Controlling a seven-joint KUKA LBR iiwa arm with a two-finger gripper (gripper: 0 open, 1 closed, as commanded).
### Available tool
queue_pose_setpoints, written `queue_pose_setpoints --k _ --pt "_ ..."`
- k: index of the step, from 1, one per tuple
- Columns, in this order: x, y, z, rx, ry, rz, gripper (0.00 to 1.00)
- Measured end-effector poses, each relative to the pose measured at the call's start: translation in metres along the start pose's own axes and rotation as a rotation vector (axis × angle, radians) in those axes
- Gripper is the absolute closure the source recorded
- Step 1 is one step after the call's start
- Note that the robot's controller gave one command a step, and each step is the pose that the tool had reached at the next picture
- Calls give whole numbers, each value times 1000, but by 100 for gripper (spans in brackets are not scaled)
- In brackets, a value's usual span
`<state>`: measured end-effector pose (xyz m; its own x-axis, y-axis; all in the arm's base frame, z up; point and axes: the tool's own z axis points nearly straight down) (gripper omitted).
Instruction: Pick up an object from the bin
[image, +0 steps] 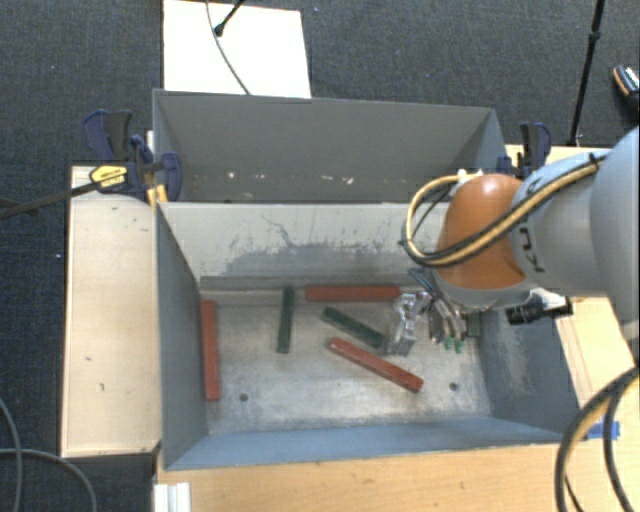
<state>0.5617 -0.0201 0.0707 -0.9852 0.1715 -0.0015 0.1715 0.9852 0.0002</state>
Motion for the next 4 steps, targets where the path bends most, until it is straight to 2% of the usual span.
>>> queue_pose_setpoints --k 1,2,3,4 --pt "11 -10 -153 -2 -8 185 100" --pt "13 -10 -149 1 -1 180 0" --pt "23 0 -39 1 7 186 0" --pt "19 37 1 -1 3 54 0"
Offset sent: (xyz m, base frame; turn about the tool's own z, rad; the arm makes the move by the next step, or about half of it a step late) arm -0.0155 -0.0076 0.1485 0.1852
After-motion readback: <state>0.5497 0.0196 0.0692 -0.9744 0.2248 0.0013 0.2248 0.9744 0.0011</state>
